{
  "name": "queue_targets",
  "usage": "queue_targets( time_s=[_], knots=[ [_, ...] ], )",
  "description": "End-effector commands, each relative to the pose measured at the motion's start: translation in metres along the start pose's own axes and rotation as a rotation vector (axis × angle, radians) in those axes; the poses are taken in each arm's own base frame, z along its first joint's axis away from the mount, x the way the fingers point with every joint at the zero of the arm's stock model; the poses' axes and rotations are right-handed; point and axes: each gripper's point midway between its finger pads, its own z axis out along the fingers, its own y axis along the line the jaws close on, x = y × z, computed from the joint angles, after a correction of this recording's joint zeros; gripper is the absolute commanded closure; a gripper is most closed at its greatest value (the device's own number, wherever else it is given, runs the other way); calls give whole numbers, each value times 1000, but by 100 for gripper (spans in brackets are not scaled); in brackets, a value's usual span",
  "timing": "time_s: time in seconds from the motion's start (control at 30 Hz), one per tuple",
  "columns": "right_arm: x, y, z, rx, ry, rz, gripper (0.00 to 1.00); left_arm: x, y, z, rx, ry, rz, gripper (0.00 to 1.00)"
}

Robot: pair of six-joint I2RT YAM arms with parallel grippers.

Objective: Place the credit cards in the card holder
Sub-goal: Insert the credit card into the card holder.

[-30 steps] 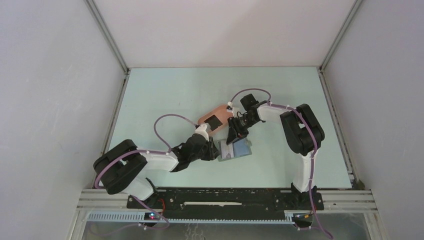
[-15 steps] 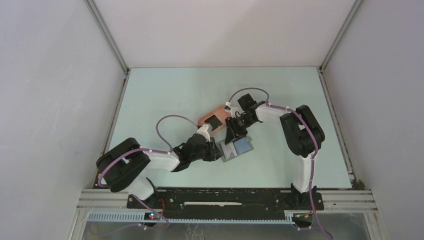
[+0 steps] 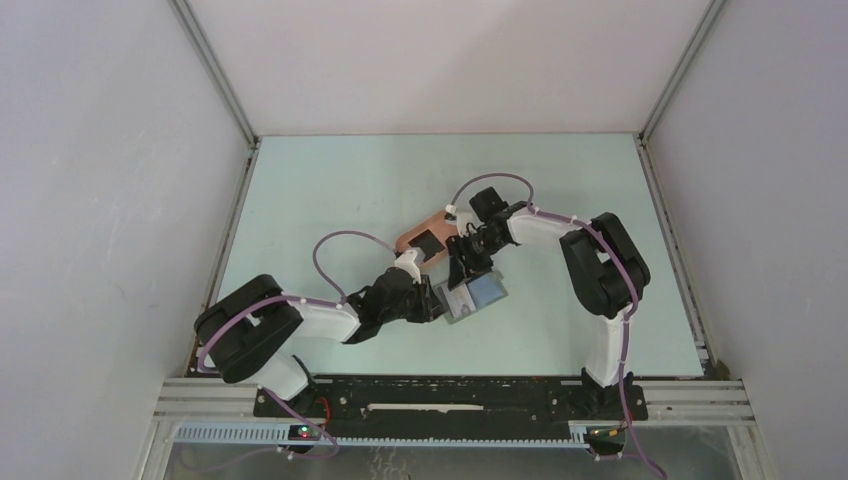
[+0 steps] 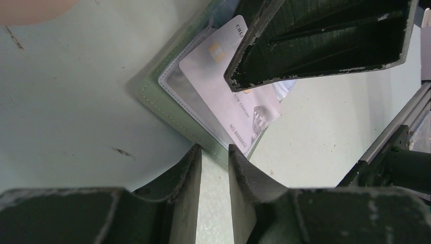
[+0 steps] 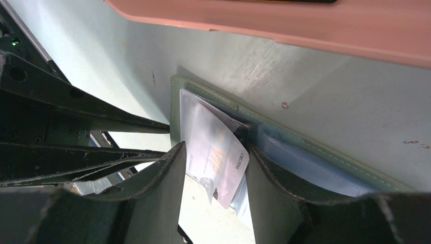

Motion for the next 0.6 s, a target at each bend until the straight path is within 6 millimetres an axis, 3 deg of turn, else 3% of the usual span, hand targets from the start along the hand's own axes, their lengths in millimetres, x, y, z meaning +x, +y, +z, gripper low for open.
queue_targets(
  time_s=[0.0,0.23,0.57],
  knots=[
    [-12,13,-3,38,-43,-61,45,-7,-13,5,44,-18,-9,69],
    [-12,31,0,-46,-57,-28,44,-8,-16,6,61,-22,-17,69],
    [-14,17,-13,50,-54,-127,41,-7,-11,7,55,-25,-32,69]
  ],
)
